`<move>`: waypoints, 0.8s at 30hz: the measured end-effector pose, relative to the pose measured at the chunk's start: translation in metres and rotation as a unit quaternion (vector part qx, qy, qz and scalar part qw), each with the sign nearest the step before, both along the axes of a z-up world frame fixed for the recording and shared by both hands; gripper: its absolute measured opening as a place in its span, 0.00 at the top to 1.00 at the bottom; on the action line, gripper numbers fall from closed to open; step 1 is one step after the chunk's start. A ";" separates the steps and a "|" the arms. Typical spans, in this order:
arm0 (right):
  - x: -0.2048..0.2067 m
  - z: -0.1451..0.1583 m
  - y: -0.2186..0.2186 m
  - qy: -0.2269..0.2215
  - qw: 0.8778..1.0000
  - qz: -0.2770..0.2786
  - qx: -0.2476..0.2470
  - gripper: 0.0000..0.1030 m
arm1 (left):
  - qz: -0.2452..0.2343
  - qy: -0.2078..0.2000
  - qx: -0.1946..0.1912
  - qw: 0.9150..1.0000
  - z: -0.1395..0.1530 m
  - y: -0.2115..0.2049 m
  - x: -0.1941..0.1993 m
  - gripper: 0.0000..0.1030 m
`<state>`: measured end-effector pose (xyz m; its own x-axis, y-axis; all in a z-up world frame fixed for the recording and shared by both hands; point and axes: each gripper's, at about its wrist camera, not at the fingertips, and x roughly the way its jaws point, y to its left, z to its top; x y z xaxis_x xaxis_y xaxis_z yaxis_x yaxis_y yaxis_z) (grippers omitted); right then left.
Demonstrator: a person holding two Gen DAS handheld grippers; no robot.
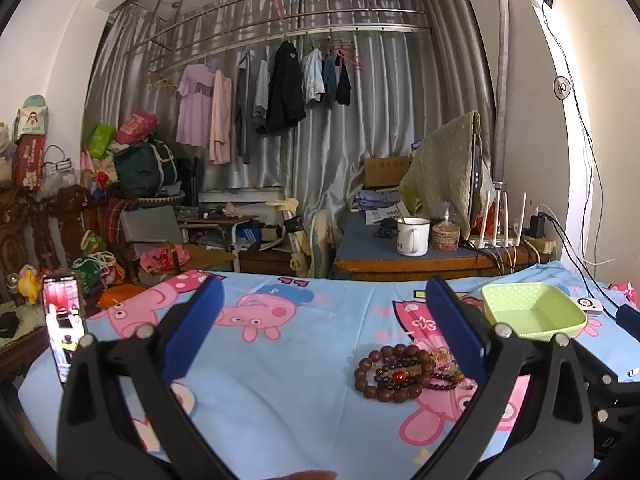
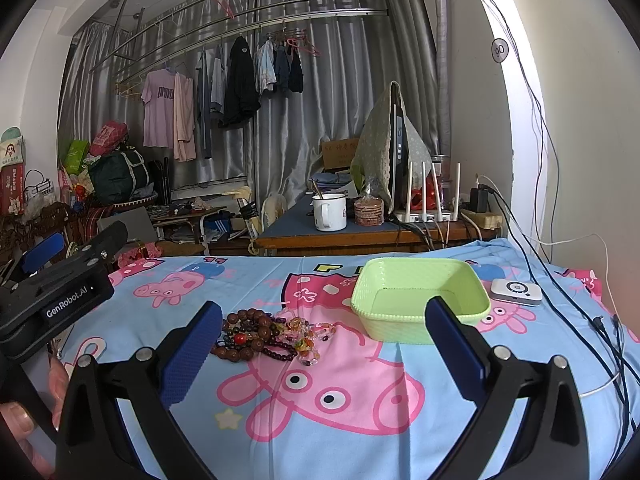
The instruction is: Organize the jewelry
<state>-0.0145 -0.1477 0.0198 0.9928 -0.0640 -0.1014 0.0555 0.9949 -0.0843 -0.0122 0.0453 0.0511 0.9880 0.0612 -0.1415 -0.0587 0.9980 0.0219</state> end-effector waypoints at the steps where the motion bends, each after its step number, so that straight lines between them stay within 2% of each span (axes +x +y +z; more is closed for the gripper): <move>1: 0.000 0.000 0.000 0.000 1.000 0.000 0.000 0.29 | 0.000 0.000 0.000 1.000 0.000 0.000 0.000 0.06; 19: -0.001 -0.005 -0.001 0.005 1.000 -0.002 0.004 0.29 | -0.011 0.018 0.010 1.000 -0.007 -0.007 0.002 0.06; 22: 0.001 -0.006 -0.001 0.009 1.000 -0.003 0.004 0.29 | -0.017 0.031 0.004 0.999 -0.010 -0.006 0.004 0.06; 24: 0.003 -0.009 -0.003 0.017 1.000 0.000 0.007 0.29 | -0.034 0.056 -0.013 0.998 -0.014 -0.002 0.008 0.06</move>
